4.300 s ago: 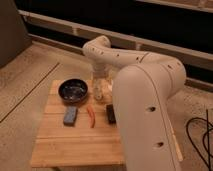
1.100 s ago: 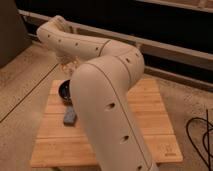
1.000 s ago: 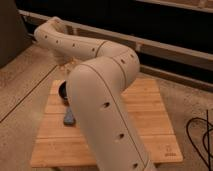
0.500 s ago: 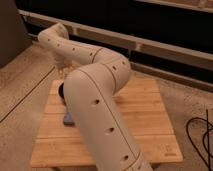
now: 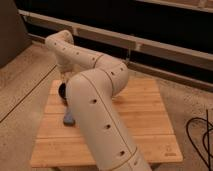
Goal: Place the bottle in the ceramic bowl
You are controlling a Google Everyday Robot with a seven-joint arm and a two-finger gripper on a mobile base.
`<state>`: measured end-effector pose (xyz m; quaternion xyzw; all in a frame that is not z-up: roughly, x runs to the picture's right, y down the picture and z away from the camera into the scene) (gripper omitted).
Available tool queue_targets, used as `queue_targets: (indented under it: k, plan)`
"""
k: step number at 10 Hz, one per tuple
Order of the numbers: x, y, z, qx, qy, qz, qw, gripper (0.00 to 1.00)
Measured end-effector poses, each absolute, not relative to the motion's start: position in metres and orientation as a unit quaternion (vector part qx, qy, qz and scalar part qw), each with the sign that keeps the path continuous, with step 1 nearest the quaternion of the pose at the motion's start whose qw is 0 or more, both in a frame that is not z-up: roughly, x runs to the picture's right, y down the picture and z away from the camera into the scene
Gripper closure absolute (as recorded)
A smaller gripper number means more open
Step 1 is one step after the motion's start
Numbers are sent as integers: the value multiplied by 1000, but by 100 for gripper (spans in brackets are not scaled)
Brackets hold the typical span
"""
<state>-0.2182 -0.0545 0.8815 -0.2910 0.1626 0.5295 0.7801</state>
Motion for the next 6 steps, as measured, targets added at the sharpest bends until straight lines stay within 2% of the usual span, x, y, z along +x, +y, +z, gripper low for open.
queue_targets:
  k: [4,6]
  plan:
    - [-217,-44,896,-311,168,530,771,98]
    - [-215,-45,898,-312,169,528,772,82]
